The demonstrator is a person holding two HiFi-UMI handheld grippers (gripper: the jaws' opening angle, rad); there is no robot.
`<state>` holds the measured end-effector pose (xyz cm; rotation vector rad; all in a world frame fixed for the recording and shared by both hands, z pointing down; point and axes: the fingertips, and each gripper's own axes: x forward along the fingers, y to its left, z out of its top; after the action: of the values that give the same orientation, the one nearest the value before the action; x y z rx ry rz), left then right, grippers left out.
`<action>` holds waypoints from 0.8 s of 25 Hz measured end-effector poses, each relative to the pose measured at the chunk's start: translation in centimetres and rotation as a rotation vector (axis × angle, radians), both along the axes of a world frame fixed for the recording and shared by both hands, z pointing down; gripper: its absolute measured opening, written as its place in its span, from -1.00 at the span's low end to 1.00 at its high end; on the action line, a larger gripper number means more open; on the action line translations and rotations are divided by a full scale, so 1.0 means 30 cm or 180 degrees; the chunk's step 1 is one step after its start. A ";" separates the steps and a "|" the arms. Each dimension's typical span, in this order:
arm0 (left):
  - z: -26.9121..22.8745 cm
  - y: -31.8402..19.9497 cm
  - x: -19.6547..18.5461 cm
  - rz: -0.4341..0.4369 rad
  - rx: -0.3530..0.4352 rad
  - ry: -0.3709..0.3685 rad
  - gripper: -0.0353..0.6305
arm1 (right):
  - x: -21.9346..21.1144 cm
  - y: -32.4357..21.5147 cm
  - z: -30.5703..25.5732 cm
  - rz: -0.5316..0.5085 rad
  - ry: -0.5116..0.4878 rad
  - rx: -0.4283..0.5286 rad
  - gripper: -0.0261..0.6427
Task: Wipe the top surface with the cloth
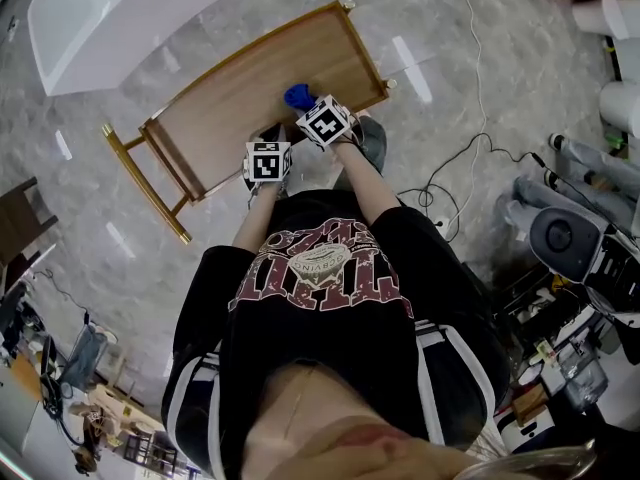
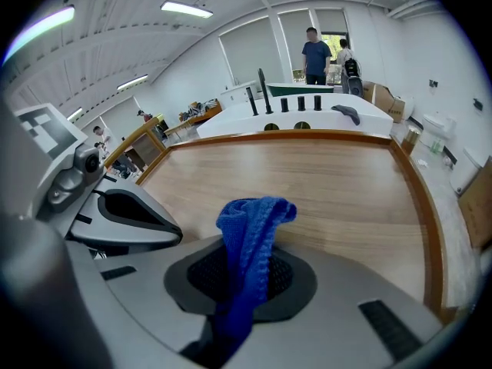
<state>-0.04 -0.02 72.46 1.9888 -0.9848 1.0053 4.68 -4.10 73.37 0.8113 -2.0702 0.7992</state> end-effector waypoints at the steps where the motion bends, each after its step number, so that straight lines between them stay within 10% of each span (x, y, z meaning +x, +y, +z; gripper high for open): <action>1: 0.000 -0.002 0.007 0.0012 0.0001 0.0002 -0.76 | 0.015 -0.004 0.002 0.0026 0.0008 0.0008 -0.75; 20: 0.009 -0.004 0.140 0.0331 -0.0055 0.0049 -0.76 | 0.314 -0.047 -0.005 0.0485 0.0186 0.0058 -0.75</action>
<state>4.15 -0.13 72.73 2.0479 -0.8692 1.0494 14.10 -5.50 73.23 1.0004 -1.9843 0.8295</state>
